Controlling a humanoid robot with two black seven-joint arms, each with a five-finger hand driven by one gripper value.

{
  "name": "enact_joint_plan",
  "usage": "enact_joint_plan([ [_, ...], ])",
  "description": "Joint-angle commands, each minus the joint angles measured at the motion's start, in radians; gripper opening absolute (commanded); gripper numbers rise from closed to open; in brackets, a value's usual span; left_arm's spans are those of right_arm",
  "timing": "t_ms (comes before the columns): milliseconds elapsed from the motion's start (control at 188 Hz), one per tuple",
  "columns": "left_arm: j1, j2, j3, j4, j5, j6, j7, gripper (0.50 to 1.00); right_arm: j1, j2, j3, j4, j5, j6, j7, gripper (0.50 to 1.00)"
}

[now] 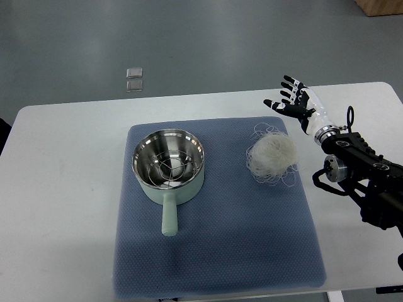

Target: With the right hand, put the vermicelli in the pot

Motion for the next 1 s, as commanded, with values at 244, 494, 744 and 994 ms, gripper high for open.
enact_joint_plan([
  [244, 0.000, 0.000, -0.002, 0.001, 0.000, 0.000, 0.000, 1.000, 0.011, -0.009, -0.002, 0.012, -0.144, 0.051, 0.000, 0.924],
  [494, 0.000, 0.000, -0.002, 0.001, 0.000, 0.000, 0.000, 1.000, 0.096, -0.081, -0.086, 0.017, -0.316, 0.166, 0.000, 0.924],
  [744, 0.000, 0.000, -0.002, 0.001, 0.000, 0.000, 0.000, 1.000, 0.281, -0.215, -0.301, 0.066, -0.402, 0.327, 0.025, 0.921],
  [994, 0.000, 0.000, 0.000, 0.001, -0.002, 0.000, 0.000, 1.000, 0.418, -0.327, -0.425, 0.192, -0.710, 0.523, 0.109, 0.921],
])
